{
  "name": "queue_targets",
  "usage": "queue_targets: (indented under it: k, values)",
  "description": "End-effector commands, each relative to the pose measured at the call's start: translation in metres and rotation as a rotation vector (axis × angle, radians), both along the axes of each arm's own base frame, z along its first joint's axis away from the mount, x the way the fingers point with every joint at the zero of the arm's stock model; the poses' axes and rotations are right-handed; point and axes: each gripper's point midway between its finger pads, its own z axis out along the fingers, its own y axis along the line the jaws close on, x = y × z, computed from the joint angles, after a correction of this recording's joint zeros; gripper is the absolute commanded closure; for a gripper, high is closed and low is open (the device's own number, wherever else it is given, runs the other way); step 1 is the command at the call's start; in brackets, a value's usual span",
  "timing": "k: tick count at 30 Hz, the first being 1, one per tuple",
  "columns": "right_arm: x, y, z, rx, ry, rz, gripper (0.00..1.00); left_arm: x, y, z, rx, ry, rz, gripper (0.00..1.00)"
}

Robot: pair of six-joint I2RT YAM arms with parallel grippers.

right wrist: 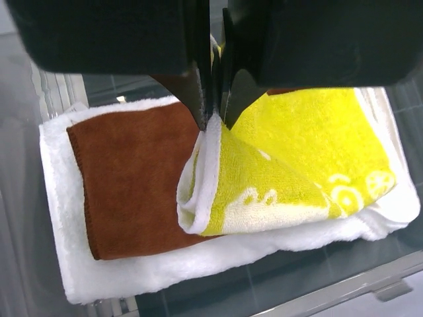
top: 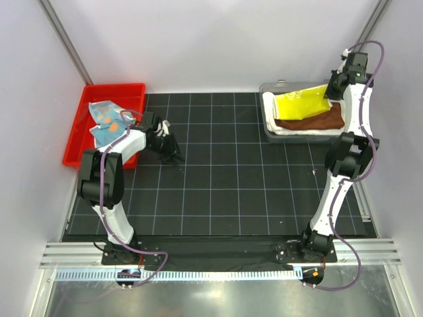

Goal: Fold and stack the towels
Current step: Neatly place the folded towel into the bin

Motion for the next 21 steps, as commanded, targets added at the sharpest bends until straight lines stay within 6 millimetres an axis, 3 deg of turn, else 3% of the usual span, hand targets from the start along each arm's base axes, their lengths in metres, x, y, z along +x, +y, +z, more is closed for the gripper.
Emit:
queue_targets:
  k: [1, 3, 5, 7, 8, 10, 11, 13, 14, 15, 17, 18, 19, 20, 21]
  values:
    - [0.018, -0.013, -0.023, 0.051, -0.021, -0.016, 0.89, 0.008, -0.007, 0.009, -0.032, -0.025, -0.024, 0.58]
    - [0.021, -0.021, -0.037, 0.041, -0.006, -0.032, 0.76, 0.009, -0.008, 0.011, -0.036, -0.027, -0.028, 0.58]
    - [0.021, -0.034, -0.053, 0.014, 0.015, -0.065, 0.75, 0.01, -0.007, 0.013, -0.033, -0.032, -0.028, 0.58]
    - [0.026, -0.049, -0.055, -0.014, -0.007, -0.108, 0.71, 0.011, -0.006, 0.018, -0.02, -0.038, -0.034, 0.58]
    - [0.026, -0.059, -0.055, 0.001, -0.018, -0.142, 0.52, 0.011, -0.006, 0.02, -0.016, -0.044, -0.036, 0.58]
    - [0.025, -0.06, -0.053, 0.025, -0.026, -0.152, 0.43, 0.013, -0.002, 0.027, 0.004, -0.056, -0.037, 0.58]
    - [0.023, -0.058, -0.041, 0.028, -0.047, -0.156, 0.38, 0.016, 0.0, 0.031, 0.017, -0.069, -0.038, 0.58]
    - [0.024, -0.052, -0.022, 0.058, -0.101, -0.168, 0.29, 0.025, 0.009, 0.048, 0.079, -0.127, -0.032, 0.57]
    - [0.017, -0.045, -0.007, 0.072, -0.122, -0.157, 0.04, 0.031, 0.016, 0.056, 0.118, -0.157, -0.02, 0.57]
    - [0.018, -0.035, 0.003, 0.077, -0.146, -0.143, 0.0, 0.037, 0.023, 0.064, 0.155, -0.187, -0.004, 0.56]
    - [0.011, -0.016, 0.007, 0.086, -0.137, -0.13, 0.0, 0.059, 0.047, 0.095, 0.272, -0.293, 0.06, 0.54]
    - [0.005, -0.001, 0.024, 0.08, -0.155, -0.119, 0.0, 0.067, 0.055, 0.107, 0.302, -0.326, 0.088, 0.53]
    - [-0.001, 0.008, 0.019, 0.086, -0.134, -0.115, 0.0, 0.075, 0.078, 0.117, 0.375, -0.354, 0.144, 0.53]
    - [-0.004, 0.015, 0.024, 0.081, -0.14, -0.11, 0.0, 0.084, 0.087, 0.134, 0.399, -0.398, 0.176, 0.52]
    - [-0.01, 0.03, 0.037, 0.078, -0.152, -0.096, 0.0, 0.088, 0.101, 0.141, 0.435, -0.413, 0.212, 0.51]
